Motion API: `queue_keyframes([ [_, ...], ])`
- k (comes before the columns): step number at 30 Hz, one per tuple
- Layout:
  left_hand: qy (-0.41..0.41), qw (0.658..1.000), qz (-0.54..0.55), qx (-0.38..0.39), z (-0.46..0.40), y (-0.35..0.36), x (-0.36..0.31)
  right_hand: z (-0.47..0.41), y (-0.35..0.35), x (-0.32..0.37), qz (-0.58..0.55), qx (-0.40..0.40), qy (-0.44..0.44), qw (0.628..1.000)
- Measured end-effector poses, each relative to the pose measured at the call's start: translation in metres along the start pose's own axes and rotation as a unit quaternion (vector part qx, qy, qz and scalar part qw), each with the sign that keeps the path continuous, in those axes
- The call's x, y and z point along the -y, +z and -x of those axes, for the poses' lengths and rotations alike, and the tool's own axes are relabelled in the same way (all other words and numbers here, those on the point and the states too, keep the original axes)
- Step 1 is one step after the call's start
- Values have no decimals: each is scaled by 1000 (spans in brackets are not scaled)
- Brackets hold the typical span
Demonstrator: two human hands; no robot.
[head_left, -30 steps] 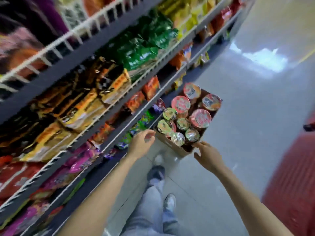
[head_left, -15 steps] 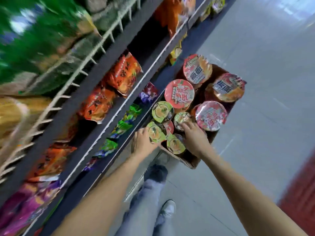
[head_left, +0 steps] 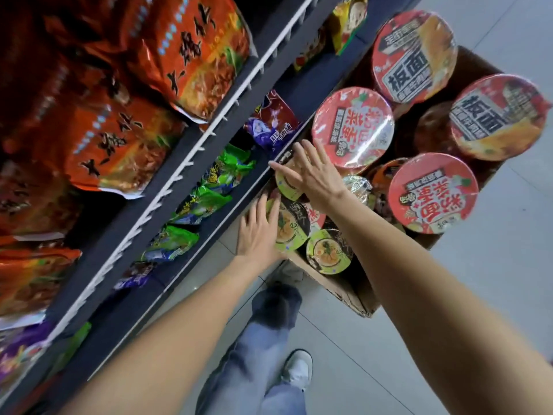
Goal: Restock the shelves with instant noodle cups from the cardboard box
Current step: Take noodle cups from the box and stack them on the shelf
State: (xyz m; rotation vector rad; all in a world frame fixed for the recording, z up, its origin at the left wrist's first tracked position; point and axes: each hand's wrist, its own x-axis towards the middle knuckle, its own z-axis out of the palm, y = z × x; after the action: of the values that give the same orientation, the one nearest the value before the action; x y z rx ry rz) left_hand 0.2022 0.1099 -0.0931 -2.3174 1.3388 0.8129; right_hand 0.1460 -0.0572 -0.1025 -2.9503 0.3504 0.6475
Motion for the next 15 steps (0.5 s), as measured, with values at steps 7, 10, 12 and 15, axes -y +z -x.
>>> queue_keyframes([
  [7, -39, 981, 191, -18, 14, -10, -16, 93, -20, 3, -257, -158, 212, 929],
  [10, -52, 966, 252, -12, 35, -29, -20, 162, -50, 12, -444, -201, 324, 811],
  [12, -27, 966, 255, -20, 58, -43, -24, 203, -75, 23, -511, -224, 352, 752],
  [15, 35, 968, 245, -30, 104, -67, -30, 256, -118, 44, -558, -233, 355, 714],
])
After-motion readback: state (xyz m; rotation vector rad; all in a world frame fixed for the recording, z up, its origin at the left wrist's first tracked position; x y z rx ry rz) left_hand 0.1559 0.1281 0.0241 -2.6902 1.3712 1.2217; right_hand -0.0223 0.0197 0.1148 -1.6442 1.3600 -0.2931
